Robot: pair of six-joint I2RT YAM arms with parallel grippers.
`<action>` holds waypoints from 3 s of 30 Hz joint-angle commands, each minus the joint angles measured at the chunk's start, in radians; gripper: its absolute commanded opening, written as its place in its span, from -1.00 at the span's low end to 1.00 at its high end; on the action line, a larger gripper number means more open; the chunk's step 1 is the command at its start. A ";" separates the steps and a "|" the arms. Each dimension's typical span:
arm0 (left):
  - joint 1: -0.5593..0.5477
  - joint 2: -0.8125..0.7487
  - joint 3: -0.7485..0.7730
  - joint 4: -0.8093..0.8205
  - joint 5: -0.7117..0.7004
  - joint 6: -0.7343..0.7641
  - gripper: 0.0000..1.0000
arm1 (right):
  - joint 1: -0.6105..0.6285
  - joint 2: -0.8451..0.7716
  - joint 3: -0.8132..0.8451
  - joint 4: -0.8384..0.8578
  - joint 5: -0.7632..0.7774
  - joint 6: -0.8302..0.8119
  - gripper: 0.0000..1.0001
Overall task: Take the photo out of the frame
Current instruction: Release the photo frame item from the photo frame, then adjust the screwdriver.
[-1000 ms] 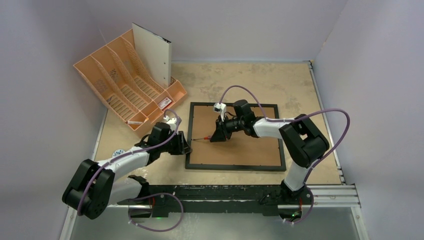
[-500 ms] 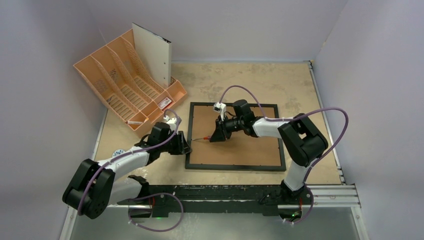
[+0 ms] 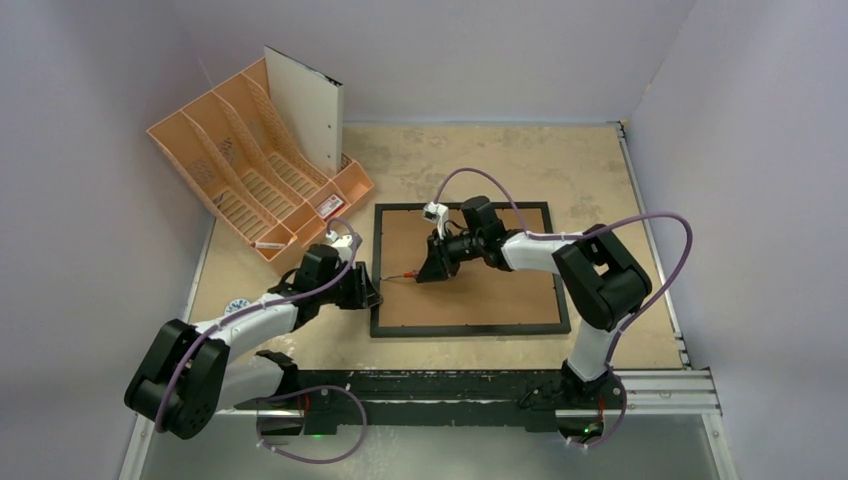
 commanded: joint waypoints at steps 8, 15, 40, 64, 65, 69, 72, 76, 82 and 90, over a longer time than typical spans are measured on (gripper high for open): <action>-0.012 0.018 -0.052 -0.059 0.013 0.046 -1.00 | 0.086 -0.035 0.169 -0.211 0.181 -0.114 -1.00; -0.012 0.020 -0.068 -0.014 0.015 0.039 -1.00 | 0.125 -0.027 0.276 -0.310 0.237 -0.125 -1.00; -0.012 -0.013 -0.086 -0.011 -0.002 0.027 -1.00 | 0.301 0.060 0.465 -0.380 0.503 0.031 -1.00; -0.012 -0.009 -0.067 0.014 0.061 0.056 -1.00 | 0.044 -0.275 0.022 -0.130 0.515 0.203 -1.00; -0.015 -0.005 -0.064 0.017 0.075 0.062 -1.00 | 0.029 -0.289 0.002 -0.120 0.515 0.210 -1.00; -0.072 0.012 -0.050 0.021 0.086 0.075 -1.00 | -0.022 -0.345 -0.067 -0.068 0.487 0.228 -1.00; -0.163 0.022 -0.035 0.022 0.049 0.063 -1.00 | -0.046 -0.372 -0.087 -0.034 0.436 0.227 -1.00; -0.202 0.018 -0.057 0.065 0.061 0.020 -1.00 | -0.065 -0.382 -0.091 0.013 0.372 0.224 -1.00; -0.210 -0.065 -0.073 -0.014 0.037 0.052 -1.00 | -0.080 -0.367 -0.119 0.125 0.283 0.240 -1.00; -0.210 -0.097 -0.083 0.010 0.023 -0.008 -0.91 | -0.071 -0.336 -0.120 0.183 0.257 0.293 -1.00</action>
